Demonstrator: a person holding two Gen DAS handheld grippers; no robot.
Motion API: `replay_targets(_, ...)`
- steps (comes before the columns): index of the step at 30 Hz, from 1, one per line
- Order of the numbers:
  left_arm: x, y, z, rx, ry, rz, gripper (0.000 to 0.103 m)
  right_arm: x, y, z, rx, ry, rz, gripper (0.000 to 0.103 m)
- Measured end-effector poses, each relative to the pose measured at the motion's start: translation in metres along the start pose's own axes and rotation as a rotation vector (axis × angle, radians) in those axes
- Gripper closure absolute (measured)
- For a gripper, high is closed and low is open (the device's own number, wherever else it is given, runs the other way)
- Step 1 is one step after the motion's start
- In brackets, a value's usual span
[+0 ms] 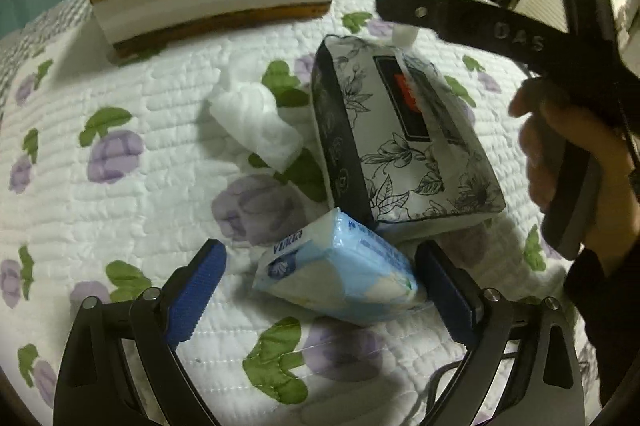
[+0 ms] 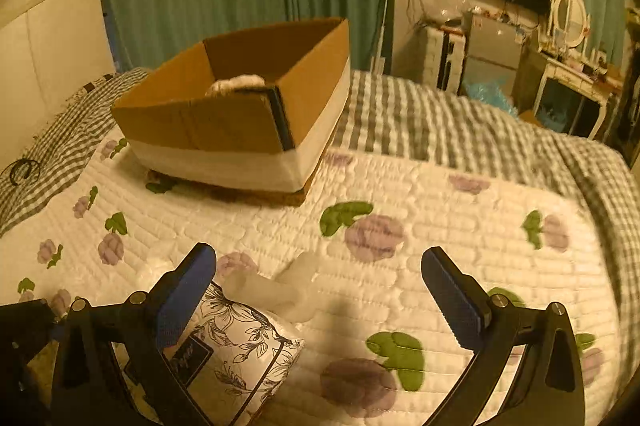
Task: Organize soft objects
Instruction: 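Grasp the blue packet with the left tool while the right tool reaches the tissue box, then carry the blue packet over the box with the left tool and open it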
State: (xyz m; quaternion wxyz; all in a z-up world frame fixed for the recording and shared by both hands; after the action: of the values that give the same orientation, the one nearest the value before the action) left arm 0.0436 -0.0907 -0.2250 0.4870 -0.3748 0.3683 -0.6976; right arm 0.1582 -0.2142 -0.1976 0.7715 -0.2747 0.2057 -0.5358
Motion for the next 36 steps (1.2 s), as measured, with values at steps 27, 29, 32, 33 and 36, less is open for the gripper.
replay_targets(27,-0.038,-0.056,0.019,0.156,0.044,0.138,0.036,-0.023,-0.037,0.009,0.031,-0.007,-0.008,0.098)
replay_targets(29,-0.046,-0.063,0.021,0.178,0.028,0.155,0.036,-0.027,-0.044,0.014,0.046,-0.007,-0.004,0.098)
replay_targets(32,-0.056,-0.074,0.026,0.210,0.001,0.170,0.036,-0.035,-0.055,0.022,0.068,-0.017,0.001,0.098)
replay_targets(33,-0.059,-0.077,0.028,0.222,-0.008,0.172,0.036,-0.038,-0.058,0.024,0.076,-0.020,0.003,0.098)
replay_targets(36,-0.072,-0.093,0.035,0.265,-0.046,0.181,0.036,-0.047,-0.069,0.033,0.100,-0.032,0.010,0.098)
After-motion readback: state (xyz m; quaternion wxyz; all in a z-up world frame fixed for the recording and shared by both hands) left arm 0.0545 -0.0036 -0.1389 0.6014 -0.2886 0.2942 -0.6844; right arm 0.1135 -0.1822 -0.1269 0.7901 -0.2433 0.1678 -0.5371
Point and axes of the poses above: each gripper's, at about its wrist camera, not at the fingertips, and y roughly the way its jaws point, x to its right, z to its top, the point moved 8 cm from there along y, roughly the way its jaws point, and after that the axes turned 3 degrees about -y, right-handed, at the moved point
